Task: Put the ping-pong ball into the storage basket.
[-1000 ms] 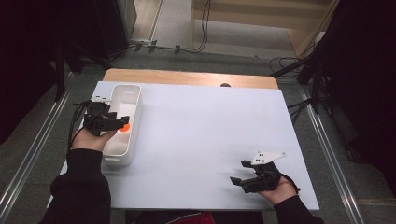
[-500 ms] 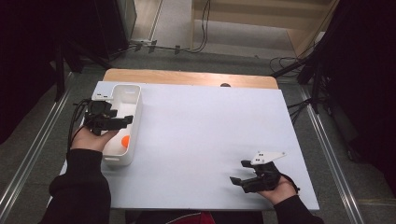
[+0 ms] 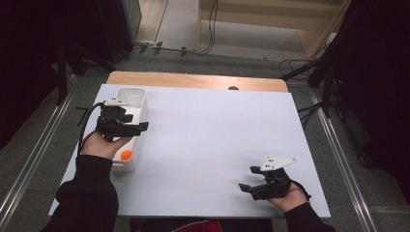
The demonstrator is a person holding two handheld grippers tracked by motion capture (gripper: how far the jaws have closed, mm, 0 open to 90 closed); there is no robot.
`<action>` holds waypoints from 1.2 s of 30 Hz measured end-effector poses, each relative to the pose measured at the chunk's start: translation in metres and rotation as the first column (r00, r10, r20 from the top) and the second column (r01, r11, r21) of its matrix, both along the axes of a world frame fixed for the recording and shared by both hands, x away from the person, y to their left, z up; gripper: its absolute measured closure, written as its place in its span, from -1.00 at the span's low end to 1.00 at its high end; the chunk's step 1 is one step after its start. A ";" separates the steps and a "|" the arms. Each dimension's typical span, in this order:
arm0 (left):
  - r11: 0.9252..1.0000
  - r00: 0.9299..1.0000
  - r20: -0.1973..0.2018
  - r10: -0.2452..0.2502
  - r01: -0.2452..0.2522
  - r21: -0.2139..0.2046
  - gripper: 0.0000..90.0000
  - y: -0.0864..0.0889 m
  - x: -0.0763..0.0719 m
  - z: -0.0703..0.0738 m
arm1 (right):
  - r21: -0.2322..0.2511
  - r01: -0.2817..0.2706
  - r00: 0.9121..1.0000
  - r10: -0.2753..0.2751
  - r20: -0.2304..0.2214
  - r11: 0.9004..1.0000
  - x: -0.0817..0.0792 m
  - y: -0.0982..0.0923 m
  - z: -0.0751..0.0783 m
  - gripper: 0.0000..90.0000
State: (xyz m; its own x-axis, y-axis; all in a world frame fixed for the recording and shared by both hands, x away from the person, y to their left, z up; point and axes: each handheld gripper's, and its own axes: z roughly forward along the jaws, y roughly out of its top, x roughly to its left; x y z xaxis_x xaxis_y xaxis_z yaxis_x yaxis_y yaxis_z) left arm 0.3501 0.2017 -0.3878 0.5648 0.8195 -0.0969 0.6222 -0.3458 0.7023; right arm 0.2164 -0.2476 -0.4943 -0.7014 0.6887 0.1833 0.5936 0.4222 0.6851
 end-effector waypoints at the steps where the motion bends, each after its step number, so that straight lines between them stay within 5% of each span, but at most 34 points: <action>1: 1.000 1.000 -0.005 -0.007 0.007 -0.003 -0.26 -0.001 0.000 0.000 | 0.000 0.000 1.000 0.000 0.000 1.000 0.000 0.000 0.000 -0.57; 22: 0.993 0.993 -0.050 -0.111 0.109 -0.046 -0.26 -0.027 -0.005 -0.008 | 0.002 -0.003 1.000 0.003 0.001 1.000 0.000 0.000 0.000 -0.57; 32: 0.981 0.981 -0.046 -0.188 0.185 -0.059 -0.27 -0.040 -0.010 -0.012 | 0.001 -0.004 1.000 0.004 0.001 1.000 0.000 0.000 0.000 -0.57; 36: 0.972 0.973 -0.060 -0.225 0.220 -0.085 -0.46 -0.044 -0.010 -0.014 | 0.002 -0.002 1.000 0.002 0.000 1.000 0.000 0.001 0.000 -0.57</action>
